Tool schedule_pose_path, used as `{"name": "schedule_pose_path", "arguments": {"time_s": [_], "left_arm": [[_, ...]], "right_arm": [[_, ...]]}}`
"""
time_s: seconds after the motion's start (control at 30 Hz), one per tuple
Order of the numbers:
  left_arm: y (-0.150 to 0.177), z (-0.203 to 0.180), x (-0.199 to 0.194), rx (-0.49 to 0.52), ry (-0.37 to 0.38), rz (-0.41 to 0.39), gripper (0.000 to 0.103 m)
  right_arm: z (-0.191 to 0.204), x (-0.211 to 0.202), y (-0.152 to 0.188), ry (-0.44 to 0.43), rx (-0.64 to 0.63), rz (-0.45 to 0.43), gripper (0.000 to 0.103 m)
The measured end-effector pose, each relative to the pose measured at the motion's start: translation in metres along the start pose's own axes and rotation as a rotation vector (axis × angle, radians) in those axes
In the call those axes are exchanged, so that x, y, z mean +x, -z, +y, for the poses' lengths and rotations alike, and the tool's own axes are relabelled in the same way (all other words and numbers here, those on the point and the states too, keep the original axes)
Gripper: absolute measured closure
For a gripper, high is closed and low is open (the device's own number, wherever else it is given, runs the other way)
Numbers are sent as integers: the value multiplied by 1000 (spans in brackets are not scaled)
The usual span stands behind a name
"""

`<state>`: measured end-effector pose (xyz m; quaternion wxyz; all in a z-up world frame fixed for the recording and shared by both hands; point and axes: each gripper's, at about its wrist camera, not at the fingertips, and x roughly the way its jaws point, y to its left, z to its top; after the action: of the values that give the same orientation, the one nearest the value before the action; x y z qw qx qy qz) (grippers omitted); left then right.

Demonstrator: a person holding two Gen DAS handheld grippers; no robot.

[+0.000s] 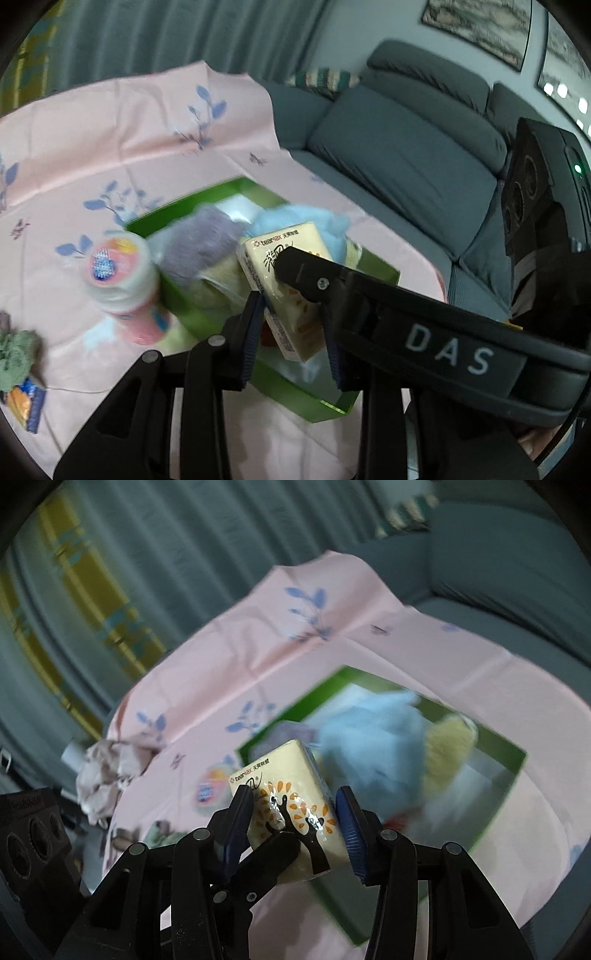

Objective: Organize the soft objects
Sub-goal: 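Carry the yellow tissue pack with the right gripper over the box, then lower the tissue pack into the box and open the right gripper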

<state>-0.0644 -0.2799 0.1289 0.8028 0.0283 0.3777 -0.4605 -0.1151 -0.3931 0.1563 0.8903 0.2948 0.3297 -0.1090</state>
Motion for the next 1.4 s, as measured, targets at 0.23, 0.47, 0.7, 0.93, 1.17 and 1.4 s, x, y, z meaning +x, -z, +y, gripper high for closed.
{"name": "schedule_pose_path", "arguments": {"time_s": [0.23, 0.47, 0.7, 0.93, 1.17, 1.4], "left_arm": [[5, -7, 34, -3, 13, 85, 74], [7, -10, 48, -36, 20, 140, 74], [9, -8, 59, -68, 26, 205, 73], [10, -7, 56, -71, 22, 205, 71], [8, -5, 39, -63, 24, 180, 67], [8, 17, 5, -110, -2, 118, 49]], "right_arm": [[-34, 19, 3, 59, 95, 56, 53], [-46, 22, 4, 92, 126, 70, 53], [-54, 28, 5, 118, 145, 99, 53], [-59, 30, 5, 130, 156, 102, 53], [-58, 22, 4, 157, 151, 72, 53], [-48, 10, 3, 171, 128, 14, 53]]}}
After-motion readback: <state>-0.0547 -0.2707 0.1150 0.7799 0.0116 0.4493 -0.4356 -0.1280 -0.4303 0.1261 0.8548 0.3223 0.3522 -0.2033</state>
